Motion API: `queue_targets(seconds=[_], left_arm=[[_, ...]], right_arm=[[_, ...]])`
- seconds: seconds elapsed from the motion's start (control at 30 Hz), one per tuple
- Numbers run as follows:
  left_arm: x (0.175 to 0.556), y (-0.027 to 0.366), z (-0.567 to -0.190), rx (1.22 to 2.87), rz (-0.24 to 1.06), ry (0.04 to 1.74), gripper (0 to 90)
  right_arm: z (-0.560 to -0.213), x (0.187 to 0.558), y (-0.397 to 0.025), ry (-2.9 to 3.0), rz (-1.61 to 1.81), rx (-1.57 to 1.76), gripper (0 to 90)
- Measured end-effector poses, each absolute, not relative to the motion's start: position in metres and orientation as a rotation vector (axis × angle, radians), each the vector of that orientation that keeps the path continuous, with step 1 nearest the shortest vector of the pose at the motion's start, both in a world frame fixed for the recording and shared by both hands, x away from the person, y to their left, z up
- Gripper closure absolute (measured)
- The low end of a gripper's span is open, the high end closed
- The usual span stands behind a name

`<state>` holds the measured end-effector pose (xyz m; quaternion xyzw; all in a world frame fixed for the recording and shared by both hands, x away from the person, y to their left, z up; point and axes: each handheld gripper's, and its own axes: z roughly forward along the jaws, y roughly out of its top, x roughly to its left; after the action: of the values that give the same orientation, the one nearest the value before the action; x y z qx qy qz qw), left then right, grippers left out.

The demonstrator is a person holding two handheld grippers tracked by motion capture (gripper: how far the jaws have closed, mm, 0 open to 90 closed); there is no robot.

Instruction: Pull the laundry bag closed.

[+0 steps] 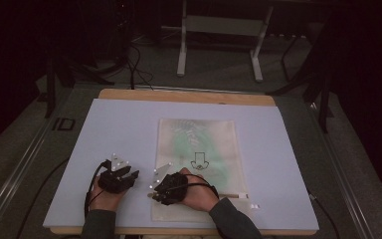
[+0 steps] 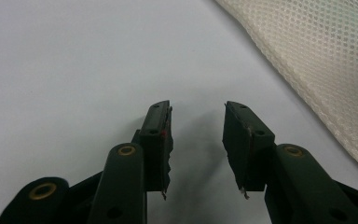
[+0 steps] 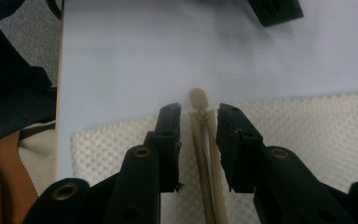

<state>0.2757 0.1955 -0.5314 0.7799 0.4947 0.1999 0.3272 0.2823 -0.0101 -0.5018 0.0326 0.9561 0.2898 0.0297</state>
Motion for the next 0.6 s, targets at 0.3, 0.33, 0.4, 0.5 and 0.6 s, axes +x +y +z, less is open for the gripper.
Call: queue_targets(seconds=[0.3,0.33,0.4,0.5,0.6], left_arm=[[0.276,0.196,-0.531,2.043,0.525,1.295,61.1],[0.276,0.195,-0.531,2.044,0.526,1.295,61.1],[0.276,0.195,-0.531,2.047,0.527,1.293,61.2],[0.276,0.195,-0.531,2.051,0.527,1.291,61.1],[0.276,0.195,-0.531,2.049,0.527,1.294,61.1]], right_arm=[[-0.507,0.286,0.005,2.958,0.873,0.091,72.5],[-0.507,0.286,0.006,2.959,0.872,0.088,72.7],[-0.508,0.287,0.009,2.964,0.866,0.093,73.3],[-0.509,0.288,0.013,2.965,0.858,0.086,73.7],[-0.512,0.289,0.018,2.968,0.832,0.091,73.6]])
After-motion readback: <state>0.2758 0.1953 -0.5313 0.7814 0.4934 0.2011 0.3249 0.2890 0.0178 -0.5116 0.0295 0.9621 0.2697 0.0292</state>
